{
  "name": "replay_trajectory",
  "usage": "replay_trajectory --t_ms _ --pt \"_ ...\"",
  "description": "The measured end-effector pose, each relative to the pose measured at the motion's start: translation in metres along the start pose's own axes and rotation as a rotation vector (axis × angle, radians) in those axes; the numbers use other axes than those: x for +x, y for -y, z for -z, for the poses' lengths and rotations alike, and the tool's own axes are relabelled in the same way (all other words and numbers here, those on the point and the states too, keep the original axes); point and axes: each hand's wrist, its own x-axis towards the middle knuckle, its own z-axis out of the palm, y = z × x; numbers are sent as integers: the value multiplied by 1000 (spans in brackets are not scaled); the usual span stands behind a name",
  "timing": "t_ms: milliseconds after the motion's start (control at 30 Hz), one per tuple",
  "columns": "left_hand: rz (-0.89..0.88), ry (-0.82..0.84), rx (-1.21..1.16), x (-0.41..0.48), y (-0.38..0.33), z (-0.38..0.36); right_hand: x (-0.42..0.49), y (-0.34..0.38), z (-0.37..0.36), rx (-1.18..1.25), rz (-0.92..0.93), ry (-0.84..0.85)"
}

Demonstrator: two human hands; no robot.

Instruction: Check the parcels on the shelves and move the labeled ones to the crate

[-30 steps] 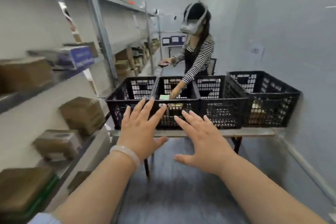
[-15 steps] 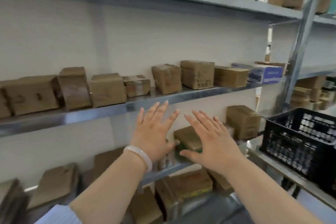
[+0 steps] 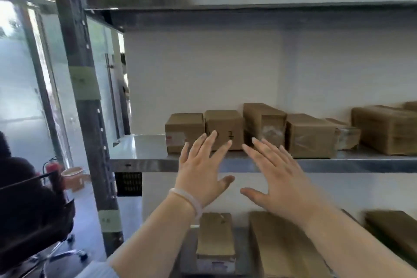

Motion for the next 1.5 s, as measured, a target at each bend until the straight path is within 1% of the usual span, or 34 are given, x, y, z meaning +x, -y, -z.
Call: replay_trajectory --t_ms 100,200,300,400,500,567,700,800,900,1000,1133,1200,1267,1333,1367,1433,1500 --pt "66 -61 -56 14 61 9 49 36 -17 61 24 -53" --pt "108 -85 -152 35 102 15 83 59 -31 98 1 -118" --pt "149 -52 -234 52 125 14 100 68 -43 93 -24 -134" --pt "233 -14 -374 68 135 12 111 71 -44 97 -30 -134" --pt "293 78 -460 83 138 6 118 71 -41 100 -29 -138" --pt "303 116 -515 87 141 0 121 69 -41 112 -29 -150" --pt "287 27 -554 81 146 -6 124 66 -44 147 -30 -128" --pt "282 -104 -576 73 149 -1 128 67 -45 207 -29 -116" --pt "252 -259 -591 60 151 9 135 73 -35 412 -86 -169" --pt "188 -354 -596 50 146 21 148 82 -22 701 -205 -193" --pt "131 -472 -642 42 143 28 164 96 -13 1009 -319 -114" --pt "132 -507 -661 39 142 29 166 102 -11 1173 -323 -68" --pt "131 -489 -666 34 140 31 165 106 -12 1278 -300 -61" --pt "158 -425 -694 30 138 34 164 107 -14 1263 -290 -100" --pt "202 -390 -729 29 137 38 163 107 -14 1225 -289 -126" --pt "303 -342 -808 29 136 47 159 108 -15 1066 -229 -162" --pt "392 -315 -902 33 133 56 155 111 -17 852 -120 -162"
